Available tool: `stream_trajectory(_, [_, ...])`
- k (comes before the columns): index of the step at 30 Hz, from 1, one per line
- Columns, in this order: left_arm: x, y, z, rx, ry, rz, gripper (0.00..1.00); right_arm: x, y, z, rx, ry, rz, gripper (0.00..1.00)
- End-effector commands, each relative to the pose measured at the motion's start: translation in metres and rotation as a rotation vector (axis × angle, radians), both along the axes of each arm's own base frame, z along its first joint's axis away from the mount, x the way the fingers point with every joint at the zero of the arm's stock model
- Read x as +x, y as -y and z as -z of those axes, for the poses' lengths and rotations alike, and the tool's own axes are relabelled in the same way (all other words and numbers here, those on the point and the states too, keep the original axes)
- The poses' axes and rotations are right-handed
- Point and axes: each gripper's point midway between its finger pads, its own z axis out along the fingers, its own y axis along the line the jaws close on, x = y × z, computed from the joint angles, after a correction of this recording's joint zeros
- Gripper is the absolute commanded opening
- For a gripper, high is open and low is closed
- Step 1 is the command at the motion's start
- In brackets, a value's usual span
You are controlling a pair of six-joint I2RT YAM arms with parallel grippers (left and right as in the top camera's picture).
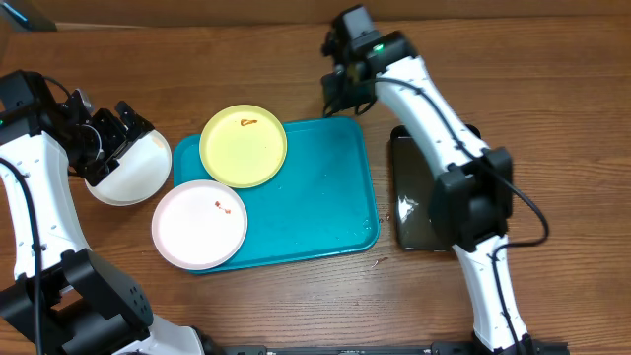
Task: Clean dirty plates on tray and stack at the side
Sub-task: 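Lower the right gripper to the blue tray's top right edge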
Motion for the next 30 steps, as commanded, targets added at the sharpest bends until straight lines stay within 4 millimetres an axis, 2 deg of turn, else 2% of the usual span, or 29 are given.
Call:
stream_trajectory(1, [0.002, -0.001, -0.010, 0.025, 0.028, 0.019, 1.00, 0.006, -0.005, 0.017, -0.049, 0.035, -0.080, 0.43])
stream_trajectory(8, [0.002, -0.001, -0.010, 0.025, 0.028, 0.019, 1.00, 0.015, -0.015, 0.049, -0.057, 0.053, -0.123, 0.42])
stream_trajectory(17, [0.002, -0.001, -0.010, 0.025, 0.029, 0.019, 1.00, 0.031, -0.023, 0.047, 0.036, 0.060, 0.050, 0.37])
stream_trajectory(24, [0.002, -0.001, -0.010, 0.026, 0.029, 0.019, 1.00, 0.028, -0.021, 0.052, 0.039, 0.029, 0.091, 0.24])
stream_trajectory(27, [0.002, -0.001, -0.010, 0.025, 0.029, 0.019, 1.00, 0.026, -0.020, 0.055, 0.032, 0.017, 0.092, 0.15])
stream_trajectory(30, [0.002, -0.001, -0.010, 0.026, 0.029, 0.019, 1.00, 0.025, -0.018, 0.055, 0.029, 0.012, 0.095, 0.12])
